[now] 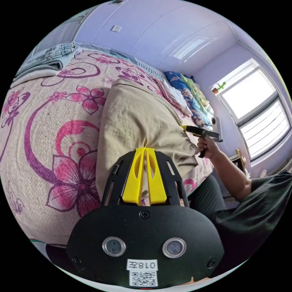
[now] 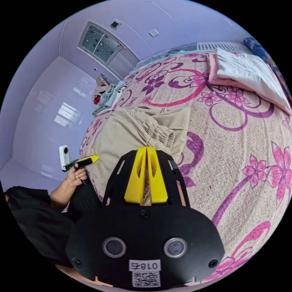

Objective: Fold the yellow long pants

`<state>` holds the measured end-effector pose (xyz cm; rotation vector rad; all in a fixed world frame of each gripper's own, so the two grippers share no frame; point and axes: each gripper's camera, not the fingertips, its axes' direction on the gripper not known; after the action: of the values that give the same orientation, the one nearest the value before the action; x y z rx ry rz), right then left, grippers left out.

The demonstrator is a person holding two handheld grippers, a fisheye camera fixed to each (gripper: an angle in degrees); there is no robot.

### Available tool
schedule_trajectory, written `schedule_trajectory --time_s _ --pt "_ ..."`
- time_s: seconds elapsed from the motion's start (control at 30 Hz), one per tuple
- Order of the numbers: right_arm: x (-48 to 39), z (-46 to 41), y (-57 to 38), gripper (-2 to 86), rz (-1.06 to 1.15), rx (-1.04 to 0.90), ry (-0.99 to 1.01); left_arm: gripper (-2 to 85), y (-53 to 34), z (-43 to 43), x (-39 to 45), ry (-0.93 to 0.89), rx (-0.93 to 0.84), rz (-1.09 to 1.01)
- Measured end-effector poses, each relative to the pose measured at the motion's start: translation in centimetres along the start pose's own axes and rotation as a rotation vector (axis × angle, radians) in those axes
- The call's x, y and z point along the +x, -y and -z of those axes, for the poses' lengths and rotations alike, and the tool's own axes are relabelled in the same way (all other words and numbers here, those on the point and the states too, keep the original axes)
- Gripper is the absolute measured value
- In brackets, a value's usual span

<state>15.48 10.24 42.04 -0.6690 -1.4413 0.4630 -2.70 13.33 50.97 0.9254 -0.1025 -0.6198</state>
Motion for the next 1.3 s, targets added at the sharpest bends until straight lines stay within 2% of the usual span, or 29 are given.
schedule_trajectory --time_s 0.1,0.2,0.27,0.33,0.53,0.67,0.77,0.83,0.9,1.07,1.23,1.3 --pt "0.1 3.4 0.7 7.4 0.03 0.107 0.086 3.9 1.0 4.8 -1.3 -0.119 0.21 -0.087" --pt "1.0 6.5 1.5 12.6 0.014 0.234 0.018 5.7 3.7 7.7 -5.7 -0.049 0.352 -0.036" --pt "2.3 6.7 2.7 15.5 -0.016 0.217 -0.011 7.6 6.2 6.7 -9.5 -0.01 0.332 0.012" --pt "3.7 6.0 4.0 17.6 -0.048 0.166 0.026 11.0 9.6 3.2 -14.7 -0.081 0.25 0.089" --pt "5.7 3.4 6.7 19.0 -0.093 0.08 0.143 17.8 14.5 -6.9 -20.7 -0.127 -0.009 0.173" --pt "4.7 2.7 6.9 20.4 -0.053 0.05 0.142 17.8 14.9 -8.6 -20.4 -0.071 -0.051 0.135" --pt "4.5 2.5 7.2 20.2 -0.049 0.037 0.218 15.0 15.0 -10.3 -19.9 -0.183 -0.13 0.075" --pt "4.1 2.1 7.4 18.1 -0.049 0.042 0.2 12.5 14.8 -11.2 -18.5 -0.081 -0.157 0.038" --pt "3.3 1.5 7.9 12.3 -0.041 0.031 0.179 8.7 14.6 -11.6 -18.4 -0.064 -0.154 0.066" --pt "-0.6 1.0 8.6 7.6 0.049 0.028 -0.013 1.3 12.5 -8.7 -14.2 0.024 -0.008 -0.036" --pt "-4.7 2.5 6.8 6.8 0.153 0.183 -0.083 -0.1 6.3 -1.6 -5.4 0.109 0.29 -0.253" --pt "-6.5 3.6 5.2 6.8 0.189 0.264 -0.1 -0.2 4.3 0.2 -1.6 0.156 0.347 -0.308"
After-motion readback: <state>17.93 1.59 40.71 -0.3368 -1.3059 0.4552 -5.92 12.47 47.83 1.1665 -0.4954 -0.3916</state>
